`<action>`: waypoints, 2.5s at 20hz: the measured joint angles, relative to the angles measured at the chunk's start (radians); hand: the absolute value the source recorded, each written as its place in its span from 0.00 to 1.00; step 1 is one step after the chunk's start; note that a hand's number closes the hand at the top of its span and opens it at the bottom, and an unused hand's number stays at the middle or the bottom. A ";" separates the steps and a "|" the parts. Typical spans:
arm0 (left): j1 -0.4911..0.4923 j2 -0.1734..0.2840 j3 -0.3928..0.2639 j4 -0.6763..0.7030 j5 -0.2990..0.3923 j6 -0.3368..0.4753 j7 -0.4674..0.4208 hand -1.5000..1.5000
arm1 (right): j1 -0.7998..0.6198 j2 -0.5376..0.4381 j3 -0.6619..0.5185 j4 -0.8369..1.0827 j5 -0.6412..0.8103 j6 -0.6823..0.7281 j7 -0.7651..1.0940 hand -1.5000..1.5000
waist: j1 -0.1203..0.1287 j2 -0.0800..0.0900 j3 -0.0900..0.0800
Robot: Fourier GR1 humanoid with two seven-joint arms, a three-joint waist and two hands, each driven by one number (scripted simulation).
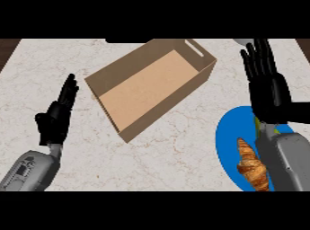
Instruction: Pick the croissant from the plate and place it in the cardboard box
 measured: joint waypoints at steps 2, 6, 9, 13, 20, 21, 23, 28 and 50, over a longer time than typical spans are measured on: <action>0.007 0.022 0.010 -0.001 -0.021 0.010 0.019 0.50 | 0.025 -0.025 0.006 -0.005 -0.016 0.057 0.021 0.00 | -0.001 -0.002 0.001; 0.049 0.137 0.047 0.031 -0.069 0.030 0.054 0.50 | 0.132 -0.128 0.061 0.003 -0.054 0.270 0.045 0.00 | 0.000 -0.005 0.003; 0.071 0.168 0.048 0.055 -0.084 0.030 0.071 0.50 | 0.114 -0.301 0.129 -0.031 0.142 0.340 -0.007 0.00 | 0.007 -0.015 -0.006; 0.111 0.219 0.066 0.056 -0.093 0.031 0.097 0.50 | 0.269 -0.411 0.158 0.032 0.219 0.448 -0.227 0.00 | -0.005 -0.009 0.002; 0.131 0.240 0.074 0.036 -0.109 0.022 0.125 0.50 | 0.328 -0.524 0.108 0.271 0.278 0.563 -0.642 0.00 | 0.006 -0.001 0.005; 0.136 0.244 0.075 0.026 -0.110 0.020 0.130 0.50 | 0.318 -0.544 0.108 0.281 0.307 0.545 -0.662 0.00 | 0.007 -0.002 0.005; 0.127 0.240 0.075 0.026 -0.117 0.024 0.143 0.50 | 0.292 -0.580 0.118 0.295 0.378 0.501 -0.689 0.00 | 0.007 -0.002 0.004; 0.116 0.240 0.086 0.045 -0.125 0.010 0.139 0.50 | 0.224 -0.672 0.188 0.293 0.551 0.459 -0.700 0.00 | 0.010 -0.001 0.002; 0.129 0.191 0.186 0.026 -0.211 -0.060 0.167 0.50 | 0.081 -0.541 0.361 0.152 1.015 0.643 -0.388 0.00 | -0.002 -0.004 0.001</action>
